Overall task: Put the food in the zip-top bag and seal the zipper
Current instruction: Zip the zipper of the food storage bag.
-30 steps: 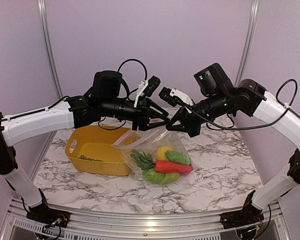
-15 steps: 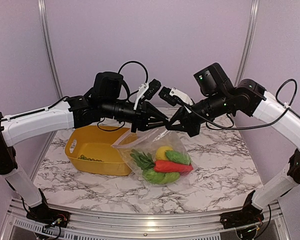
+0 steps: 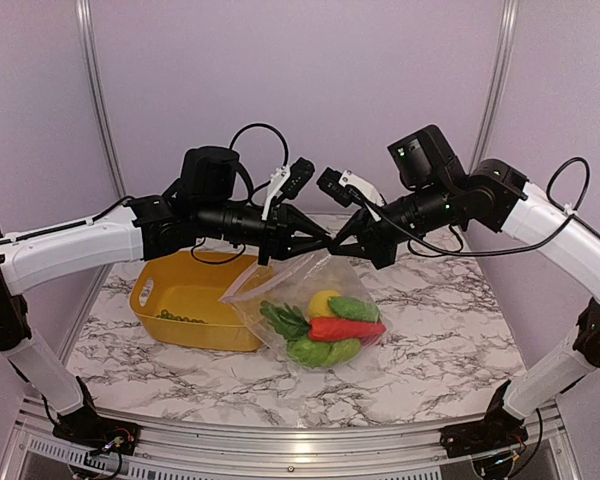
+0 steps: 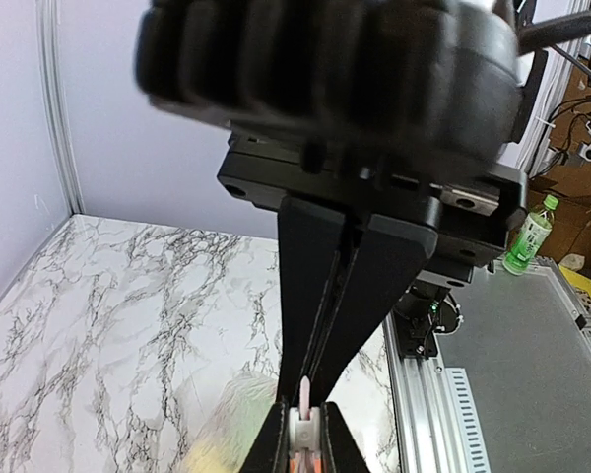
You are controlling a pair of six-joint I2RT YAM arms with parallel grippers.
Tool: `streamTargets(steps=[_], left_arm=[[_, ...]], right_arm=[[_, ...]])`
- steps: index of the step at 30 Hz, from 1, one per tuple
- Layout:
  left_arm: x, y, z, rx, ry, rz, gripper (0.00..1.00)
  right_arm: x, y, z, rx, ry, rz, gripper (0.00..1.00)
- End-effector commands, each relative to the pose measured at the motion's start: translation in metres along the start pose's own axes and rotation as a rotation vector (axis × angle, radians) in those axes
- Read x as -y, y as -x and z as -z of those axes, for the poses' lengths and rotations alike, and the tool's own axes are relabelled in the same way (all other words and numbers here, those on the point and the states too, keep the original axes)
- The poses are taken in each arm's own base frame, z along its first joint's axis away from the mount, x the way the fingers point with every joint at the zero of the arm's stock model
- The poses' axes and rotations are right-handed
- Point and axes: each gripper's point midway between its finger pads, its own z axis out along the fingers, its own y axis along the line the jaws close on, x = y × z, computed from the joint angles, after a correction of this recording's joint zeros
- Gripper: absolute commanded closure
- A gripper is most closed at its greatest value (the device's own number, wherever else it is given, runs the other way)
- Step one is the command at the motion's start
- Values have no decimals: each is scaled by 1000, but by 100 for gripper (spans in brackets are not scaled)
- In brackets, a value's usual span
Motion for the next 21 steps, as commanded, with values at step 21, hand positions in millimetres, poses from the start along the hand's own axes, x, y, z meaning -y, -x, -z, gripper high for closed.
streamTargets(steps=[21], left_arm=[[-16,-61,38,-114,84,144,87]], right_arm=[[96,16,67,179,-294,-141,100]])
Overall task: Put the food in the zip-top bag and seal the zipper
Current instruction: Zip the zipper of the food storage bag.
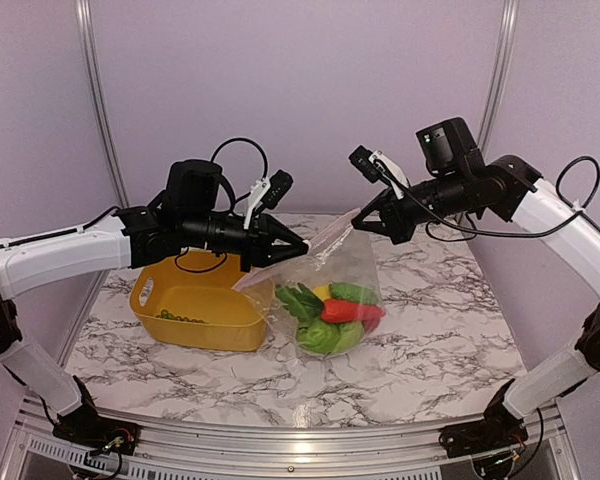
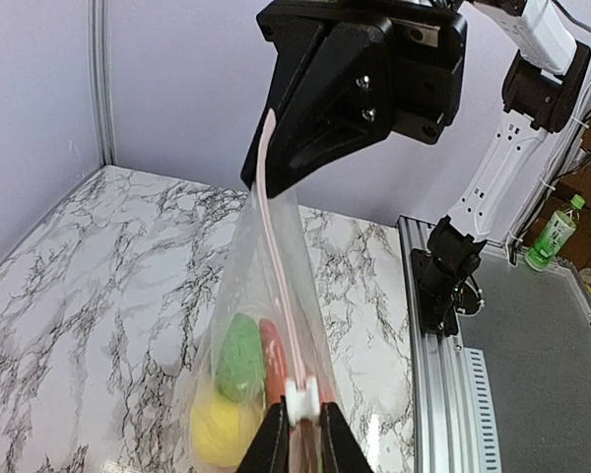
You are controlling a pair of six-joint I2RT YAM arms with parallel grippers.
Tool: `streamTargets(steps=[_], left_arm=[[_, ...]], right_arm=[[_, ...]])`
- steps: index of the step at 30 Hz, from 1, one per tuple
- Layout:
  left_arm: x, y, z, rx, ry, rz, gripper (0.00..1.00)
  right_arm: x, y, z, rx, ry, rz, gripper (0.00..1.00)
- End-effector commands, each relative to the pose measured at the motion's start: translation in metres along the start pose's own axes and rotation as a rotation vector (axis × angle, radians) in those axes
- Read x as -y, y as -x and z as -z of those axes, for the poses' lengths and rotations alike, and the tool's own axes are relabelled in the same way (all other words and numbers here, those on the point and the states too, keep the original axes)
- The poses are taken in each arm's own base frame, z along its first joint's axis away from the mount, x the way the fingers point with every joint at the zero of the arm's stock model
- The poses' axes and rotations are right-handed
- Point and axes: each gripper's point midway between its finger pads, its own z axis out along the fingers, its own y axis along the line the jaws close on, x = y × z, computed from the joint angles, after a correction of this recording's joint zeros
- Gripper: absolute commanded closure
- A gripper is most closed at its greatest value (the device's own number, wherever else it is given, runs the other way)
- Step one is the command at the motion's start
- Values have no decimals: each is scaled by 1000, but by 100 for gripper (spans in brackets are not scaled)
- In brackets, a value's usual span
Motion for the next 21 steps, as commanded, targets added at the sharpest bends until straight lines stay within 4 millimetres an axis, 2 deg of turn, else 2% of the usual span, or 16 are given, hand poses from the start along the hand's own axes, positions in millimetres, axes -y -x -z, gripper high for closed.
streamTargets(steps=[1,6,12,14,17,21], left_arm=[[3,-30,16,-87,3,76,87],[1,-43,22,-108,16,92,86],[-3,-54,27,-122,35,104,82],[-10,-41,27,-86,76,89,70],[-21,-4,27,29,143,31,53],[-33,37,24,133,211,-42,46]], right_arm=[[44,24,39,121,-197,-35,100],[57,20,38,108,-237,-56,100],[56,20,33,107,-216,-64,100],[52,21,32,113,-193,-66,100],[46,22,32,124,-161,-63,100],[35,27,33,146,-100,-53,100]])
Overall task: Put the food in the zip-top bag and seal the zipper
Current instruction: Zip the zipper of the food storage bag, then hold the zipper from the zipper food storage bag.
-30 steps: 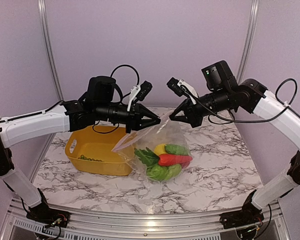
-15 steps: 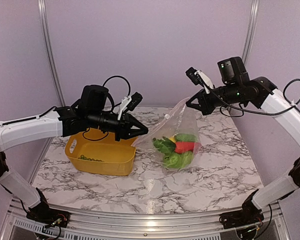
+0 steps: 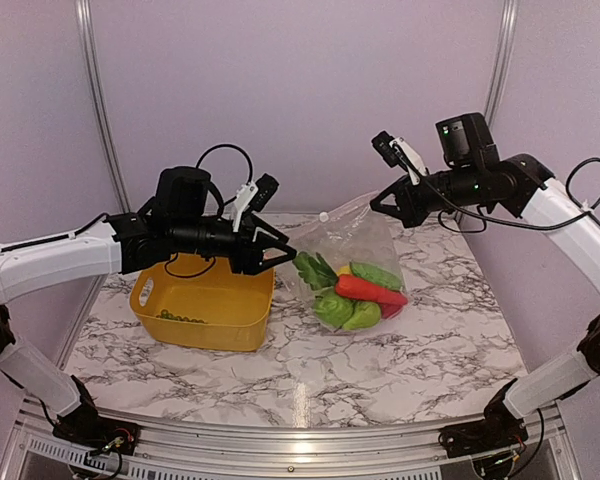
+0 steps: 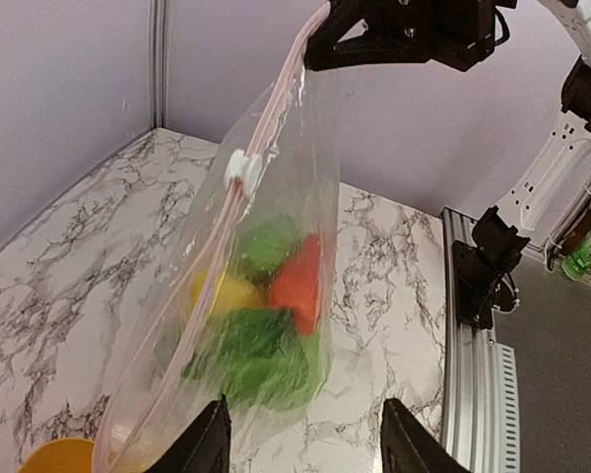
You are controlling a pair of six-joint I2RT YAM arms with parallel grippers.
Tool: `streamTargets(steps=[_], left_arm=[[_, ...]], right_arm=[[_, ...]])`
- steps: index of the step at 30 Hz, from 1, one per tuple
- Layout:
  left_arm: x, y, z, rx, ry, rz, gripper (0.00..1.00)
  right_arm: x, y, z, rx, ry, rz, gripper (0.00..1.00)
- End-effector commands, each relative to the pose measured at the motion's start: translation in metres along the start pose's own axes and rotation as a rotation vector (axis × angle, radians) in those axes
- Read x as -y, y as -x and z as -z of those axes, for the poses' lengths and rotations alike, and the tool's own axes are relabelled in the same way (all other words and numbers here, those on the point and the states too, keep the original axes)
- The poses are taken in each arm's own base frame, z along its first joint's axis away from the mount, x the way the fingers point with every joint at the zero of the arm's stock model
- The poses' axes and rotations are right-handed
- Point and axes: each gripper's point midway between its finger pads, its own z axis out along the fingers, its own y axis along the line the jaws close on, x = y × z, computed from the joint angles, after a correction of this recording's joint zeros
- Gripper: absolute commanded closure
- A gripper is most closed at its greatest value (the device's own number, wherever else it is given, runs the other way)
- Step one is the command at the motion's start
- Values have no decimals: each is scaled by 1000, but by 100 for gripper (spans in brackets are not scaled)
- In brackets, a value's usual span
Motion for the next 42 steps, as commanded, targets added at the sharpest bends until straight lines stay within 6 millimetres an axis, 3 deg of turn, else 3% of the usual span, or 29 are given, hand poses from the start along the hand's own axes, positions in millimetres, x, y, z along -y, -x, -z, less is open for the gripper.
streamTargets(steps=[1,7,12,17,25,30,36,42], left_arm=[[-9,75,6,204,88,-106,45],[-17,103,-1,290,101,-93,44],[-28,100,-19,284,98,-80,40],[-10,86,-38,250,-65,-73,41],[14,89,-18,284,-106,-60,41],[5,92,-4,328,14,-56,47],[33,64,-24,194,-62,-132,48],[22,52,-35,141,12,-150,52]], right_arm=[[-15,21,12,92,78,14,100],[-26,18,15,97,137,21,100],[-36,14,16,99,196,18,100],[-39,12,16,92,217,9,100],[-41,8,16,77,224,-4,100],[-42,4,16,68,227,-10,100],[-44,3,16,66,236,-12,100],[-45,3,17,63,239,-12,100]])
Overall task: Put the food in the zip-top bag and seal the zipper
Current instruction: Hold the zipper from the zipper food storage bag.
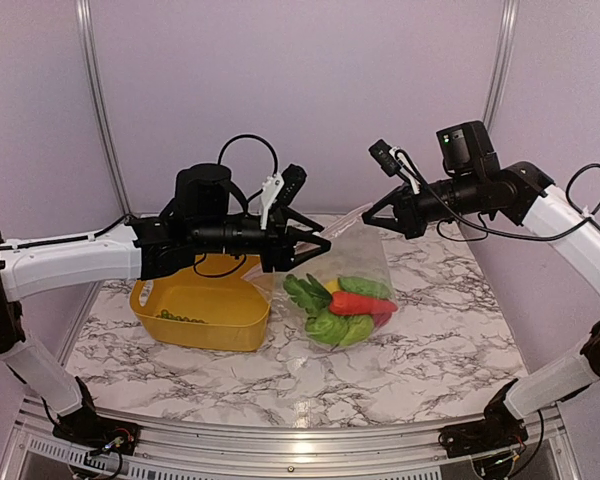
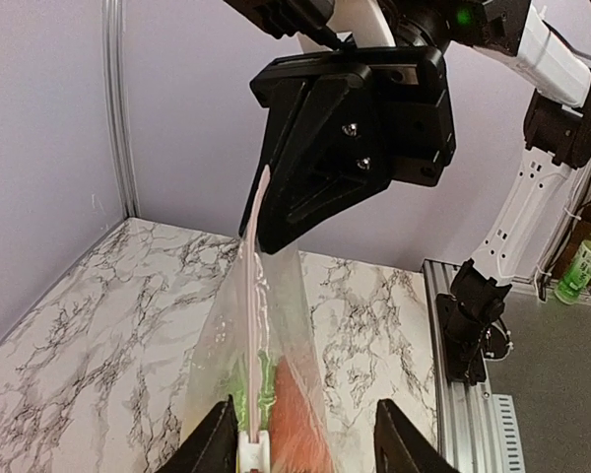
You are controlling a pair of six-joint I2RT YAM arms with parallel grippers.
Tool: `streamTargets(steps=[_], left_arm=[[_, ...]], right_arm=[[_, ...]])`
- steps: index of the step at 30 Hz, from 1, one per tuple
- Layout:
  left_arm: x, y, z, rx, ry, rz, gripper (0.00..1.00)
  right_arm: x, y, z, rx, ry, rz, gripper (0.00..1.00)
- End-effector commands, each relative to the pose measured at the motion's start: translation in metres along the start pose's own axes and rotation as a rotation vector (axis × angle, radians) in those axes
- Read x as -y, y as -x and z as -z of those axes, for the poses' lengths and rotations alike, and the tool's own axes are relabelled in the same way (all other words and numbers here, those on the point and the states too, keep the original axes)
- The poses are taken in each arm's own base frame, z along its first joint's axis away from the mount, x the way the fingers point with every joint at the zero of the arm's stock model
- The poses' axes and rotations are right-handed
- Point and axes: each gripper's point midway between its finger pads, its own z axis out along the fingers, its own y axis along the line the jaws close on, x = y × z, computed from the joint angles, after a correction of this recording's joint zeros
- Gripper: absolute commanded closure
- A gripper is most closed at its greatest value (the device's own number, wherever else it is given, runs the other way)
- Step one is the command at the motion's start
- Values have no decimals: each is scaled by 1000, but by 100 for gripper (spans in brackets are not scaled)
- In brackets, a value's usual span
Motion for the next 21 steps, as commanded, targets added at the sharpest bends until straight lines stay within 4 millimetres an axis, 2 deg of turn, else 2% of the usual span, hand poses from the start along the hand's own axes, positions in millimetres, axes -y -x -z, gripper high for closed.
streamTargets(steps=[1,12,18,21], left_arm=[[-14,-9,-4,-54,65,-37,52],[-16,-14,-9,-64,54,-24,66],[-18,-4,-2,-29,58,-9,65],[-21,-1,1,-19,62,3,70]], right_arm=[[-9,12,12,48,17,19,100],[-8,11,10,41,16,14,100],[-5,9,8,35,12,10,100],[-5,9,6,34,12,9,100]])
